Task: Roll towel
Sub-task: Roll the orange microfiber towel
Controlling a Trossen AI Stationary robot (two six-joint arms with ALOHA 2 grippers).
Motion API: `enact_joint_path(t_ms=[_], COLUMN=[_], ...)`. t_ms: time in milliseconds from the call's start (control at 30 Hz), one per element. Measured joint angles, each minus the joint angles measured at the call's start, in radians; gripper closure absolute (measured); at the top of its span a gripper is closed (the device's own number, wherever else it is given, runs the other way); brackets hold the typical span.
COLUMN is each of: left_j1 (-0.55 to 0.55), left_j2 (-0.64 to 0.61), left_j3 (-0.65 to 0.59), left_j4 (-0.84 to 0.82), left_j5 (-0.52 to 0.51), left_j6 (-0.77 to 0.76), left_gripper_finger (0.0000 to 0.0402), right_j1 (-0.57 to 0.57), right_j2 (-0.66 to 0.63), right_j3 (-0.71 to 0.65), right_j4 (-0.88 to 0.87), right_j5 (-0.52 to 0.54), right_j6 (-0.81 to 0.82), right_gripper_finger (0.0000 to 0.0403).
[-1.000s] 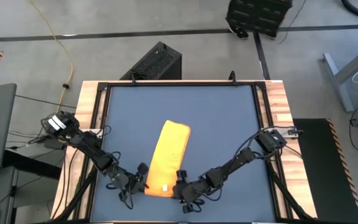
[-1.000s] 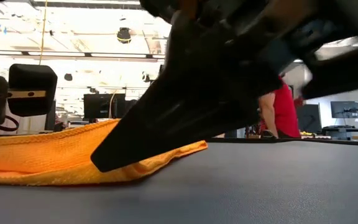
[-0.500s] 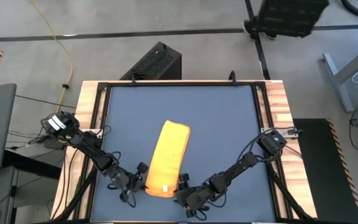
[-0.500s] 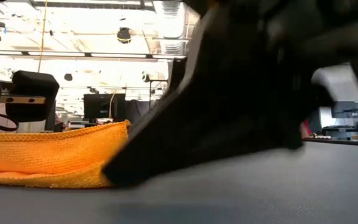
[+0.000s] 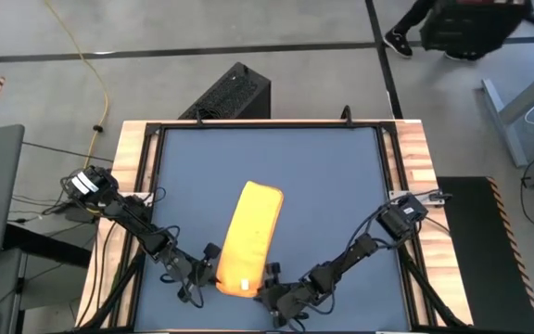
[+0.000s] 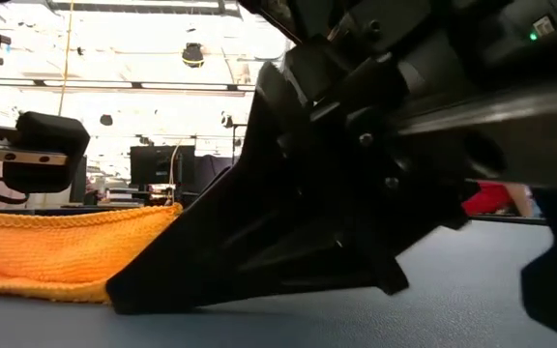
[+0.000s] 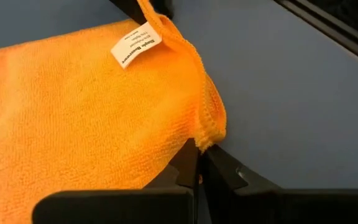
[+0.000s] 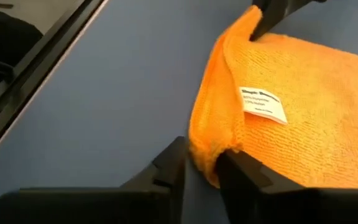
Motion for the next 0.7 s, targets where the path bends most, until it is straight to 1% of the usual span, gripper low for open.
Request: enact_joint_path(t_ms=[167,200,300,400,533,633,700], left_j1=[0.0,0.0,0.008,0.027,0.058,0.076,0.078], left_j2=[0.0,-0.001,-0.006,-0.013,-0.017,-0.017,-0.017], left_j3=[0.0,0.0,0.0,-0.001,-0.01,-0.038,-0.049], left_j4=[0.025,0.03,0.03,0.03,0.029,0.03,0.035], left_j5=[0.033,0.04,0.076,0.135,0.193,0.2,0.2], left_j6=[-0.028,-0.038,-0.091,-0.17,-0.288,-0.378,-0.429], left_gripper_finger=[0.0401,0.0401,0.0401,0.0401,0.0402,0.0401,0.0401], right_j1=[-0.005,-0.005,-0.007,-0.014,-0.027,-0.033,-0.036], right_j2=[-0.003,-0.004,-0.02,-0.043,-0.064,-0.065,-0.067], right_j3=[-0.002,-0.002,-0.003,-0.006,-0.006,-0.006,-0.005], right_j4=[-0.021,-0.021,-0.033,-0.06,-0.09,-0.076,-0.062], right_j5=[0.011,0.009,-0.018,-0.054,-0.157,-0.22,-0.279], right_j6=[0.021,0.036,0.155,0.359,0.599,0.744,0.808], right_gripper_finger=[0.0377,0.0385,0.0383,0.0383,0.0387,0.0387,0.0387])
